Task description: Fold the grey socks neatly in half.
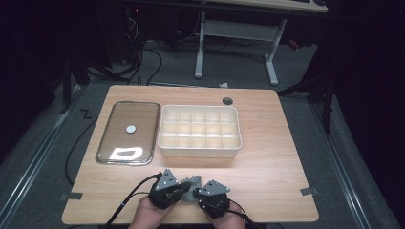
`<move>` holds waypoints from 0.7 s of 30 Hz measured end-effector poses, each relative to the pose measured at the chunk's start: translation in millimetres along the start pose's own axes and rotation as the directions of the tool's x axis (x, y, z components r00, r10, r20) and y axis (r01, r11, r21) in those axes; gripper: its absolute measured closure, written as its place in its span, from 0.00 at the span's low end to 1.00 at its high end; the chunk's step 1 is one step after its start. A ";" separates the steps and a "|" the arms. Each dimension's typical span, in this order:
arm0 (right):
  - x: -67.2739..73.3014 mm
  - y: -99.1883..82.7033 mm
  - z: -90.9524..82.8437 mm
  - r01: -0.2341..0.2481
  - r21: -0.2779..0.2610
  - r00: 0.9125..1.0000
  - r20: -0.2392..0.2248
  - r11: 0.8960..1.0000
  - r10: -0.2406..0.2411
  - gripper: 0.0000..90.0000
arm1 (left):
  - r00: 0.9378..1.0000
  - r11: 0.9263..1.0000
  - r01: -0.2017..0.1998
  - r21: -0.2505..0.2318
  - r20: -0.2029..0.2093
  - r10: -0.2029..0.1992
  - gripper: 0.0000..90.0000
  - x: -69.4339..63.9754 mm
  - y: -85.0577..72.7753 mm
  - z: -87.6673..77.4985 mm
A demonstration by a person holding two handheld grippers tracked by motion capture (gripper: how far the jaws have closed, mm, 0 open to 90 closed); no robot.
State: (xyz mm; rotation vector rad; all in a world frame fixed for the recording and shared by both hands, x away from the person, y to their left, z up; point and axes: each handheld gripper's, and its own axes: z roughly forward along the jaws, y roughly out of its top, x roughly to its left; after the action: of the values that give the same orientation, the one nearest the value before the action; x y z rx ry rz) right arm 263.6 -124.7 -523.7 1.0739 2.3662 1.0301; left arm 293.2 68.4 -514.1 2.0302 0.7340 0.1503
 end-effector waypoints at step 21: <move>-20.4 -6.1 -0.7 -0.257 0.039 0.962 -0.090 0.966 0.259 0.68 | 0.995 0.998 -0.042 0.040 -0.085 0.045 1.00 2.0 -20.5 3.7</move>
State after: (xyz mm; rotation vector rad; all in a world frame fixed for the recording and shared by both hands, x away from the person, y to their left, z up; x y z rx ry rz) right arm 273.5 -143.3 -527.5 1.4026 2.3633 1.1628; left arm 287.2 74.5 -533.2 2.0877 0.7511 0.2517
